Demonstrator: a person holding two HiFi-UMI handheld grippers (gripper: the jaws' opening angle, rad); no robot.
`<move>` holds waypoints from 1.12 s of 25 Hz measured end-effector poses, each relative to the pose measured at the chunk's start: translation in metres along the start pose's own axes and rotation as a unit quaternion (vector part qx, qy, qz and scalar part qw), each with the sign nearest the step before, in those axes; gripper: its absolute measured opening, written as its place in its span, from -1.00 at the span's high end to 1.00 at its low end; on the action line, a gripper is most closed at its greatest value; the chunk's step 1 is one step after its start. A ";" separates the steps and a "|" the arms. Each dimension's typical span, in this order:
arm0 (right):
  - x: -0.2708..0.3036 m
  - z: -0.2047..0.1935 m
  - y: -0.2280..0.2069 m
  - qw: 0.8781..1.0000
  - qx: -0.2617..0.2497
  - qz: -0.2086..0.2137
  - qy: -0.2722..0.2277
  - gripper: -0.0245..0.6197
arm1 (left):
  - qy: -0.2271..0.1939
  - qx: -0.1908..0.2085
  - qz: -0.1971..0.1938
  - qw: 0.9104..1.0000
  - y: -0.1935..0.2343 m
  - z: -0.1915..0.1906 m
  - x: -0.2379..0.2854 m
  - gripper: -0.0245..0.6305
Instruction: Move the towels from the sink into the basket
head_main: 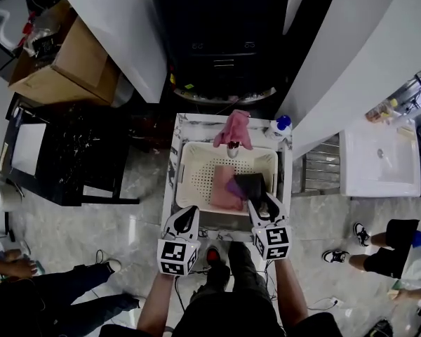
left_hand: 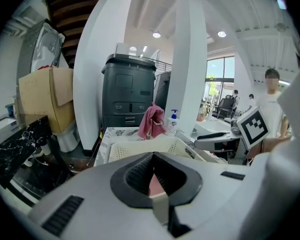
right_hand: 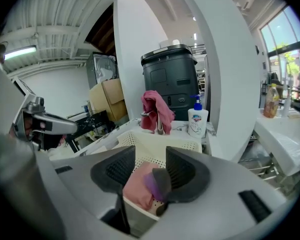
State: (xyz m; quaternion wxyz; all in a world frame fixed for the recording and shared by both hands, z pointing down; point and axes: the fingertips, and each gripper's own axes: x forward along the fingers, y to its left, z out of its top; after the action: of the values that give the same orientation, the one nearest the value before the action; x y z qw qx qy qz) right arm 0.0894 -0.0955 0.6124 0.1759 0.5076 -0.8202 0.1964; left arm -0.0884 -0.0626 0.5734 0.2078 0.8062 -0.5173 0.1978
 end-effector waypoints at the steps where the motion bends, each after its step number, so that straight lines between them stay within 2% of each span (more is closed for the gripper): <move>1: -0.002 0.003 0.000 1.000 -0.001 -0.001 -0.004 0.32 | -0.003 0.001 0.000 1.000 -0.002 0.003 -0.001 0.90; 11: -0.015 0.049 -0.006 0.999 -0.023 0.002 -0.049 0.35 | -0.034 0.012 0.006 0.999 -0.011 0.033 -0.008 0.90; 16: -0.016 0.078 -0.010 0.997 -0.038 -0.001 -0.073 0.73 | -0.050 0.014 0.016 0.999 -0.009 0.053 -0.010 0.90; 28: -0.013 0.130 -0.002 0.991 -0.062 0.049 -0.108 0.78 | -0.088 0.019 0.052 0.995 -0.014 0.099 -0.008 0.90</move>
State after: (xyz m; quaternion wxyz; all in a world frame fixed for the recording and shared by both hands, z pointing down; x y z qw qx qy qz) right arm 0.0853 -0.1514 0.4949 0.1082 0.4732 -0.8688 0.0975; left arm -0.0683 -0.1040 0.4846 0.1353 0.7963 -0.5711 0.1461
